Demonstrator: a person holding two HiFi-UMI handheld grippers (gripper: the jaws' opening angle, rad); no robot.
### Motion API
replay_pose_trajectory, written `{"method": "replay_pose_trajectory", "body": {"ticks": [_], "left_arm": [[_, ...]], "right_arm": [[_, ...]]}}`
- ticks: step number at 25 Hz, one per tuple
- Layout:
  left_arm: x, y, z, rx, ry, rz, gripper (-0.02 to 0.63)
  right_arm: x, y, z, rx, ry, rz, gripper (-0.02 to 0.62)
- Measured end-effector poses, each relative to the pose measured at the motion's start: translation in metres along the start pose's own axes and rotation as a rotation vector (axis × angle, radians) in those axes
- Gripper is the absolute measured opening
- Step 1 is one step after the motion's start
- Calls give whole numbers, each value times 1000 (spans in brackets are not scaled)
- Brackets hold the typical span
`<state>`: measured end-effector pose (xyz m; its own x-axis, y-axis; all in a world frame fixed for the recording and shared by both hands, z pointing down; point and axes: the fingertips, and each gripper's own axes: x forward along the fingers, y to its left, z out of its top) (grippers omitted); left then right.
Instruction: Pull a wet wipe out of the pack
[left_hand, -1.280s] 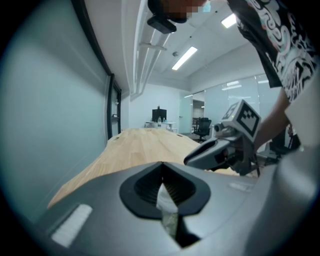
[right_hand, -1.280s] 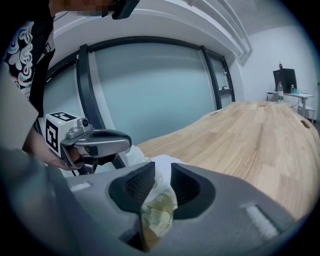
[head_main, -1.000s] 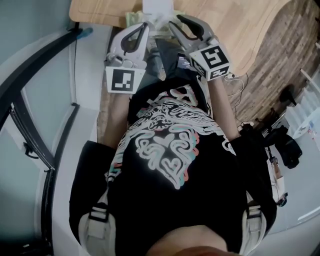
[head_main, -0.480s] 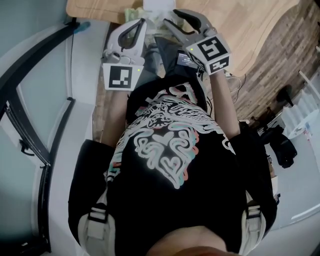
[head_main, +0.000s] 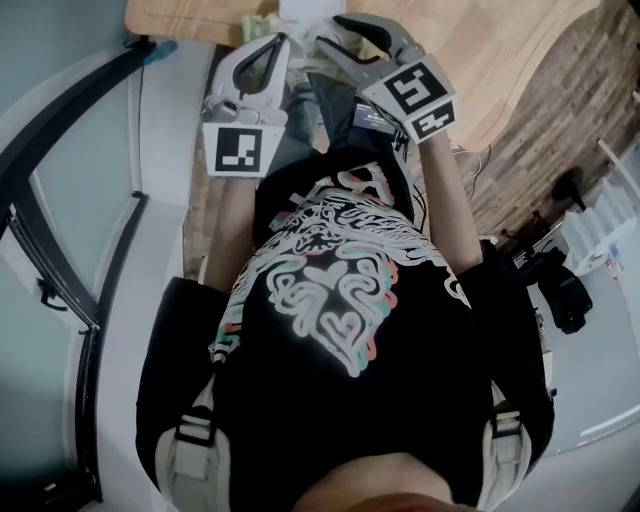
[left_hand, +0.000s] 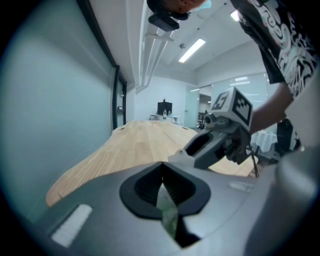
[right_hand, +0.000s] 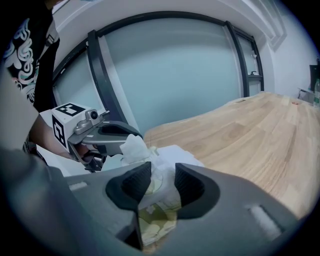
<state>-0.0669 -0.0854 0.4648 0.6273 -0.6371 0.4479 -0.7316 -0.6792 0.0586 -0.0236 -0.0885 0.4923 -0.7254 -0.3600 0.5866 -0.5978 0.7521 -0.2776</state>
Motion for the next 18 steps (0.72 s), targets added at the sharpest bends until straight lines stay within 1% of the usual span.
{"method": "replay_pose_trajectory", "body": {"ticks": [7, 13, 15, 18], "left_arm": [[1, 0, -4, 0, 12, 5, -11], [1, 2, -6, -7, 19, 10, -11], [2, 2, -6, -7, 18, 10, -11], [4, 2, -6, -11, 19, 7, -12]], "right_arm": [[3, 3, 1, -49, 17, 16, 141], [5, 5, 3, -102, 37, 15, 113], [4, 4, 4, -111, 27, 9, 70], [4, 4, 4, -118, 28, 8, 55]]}}
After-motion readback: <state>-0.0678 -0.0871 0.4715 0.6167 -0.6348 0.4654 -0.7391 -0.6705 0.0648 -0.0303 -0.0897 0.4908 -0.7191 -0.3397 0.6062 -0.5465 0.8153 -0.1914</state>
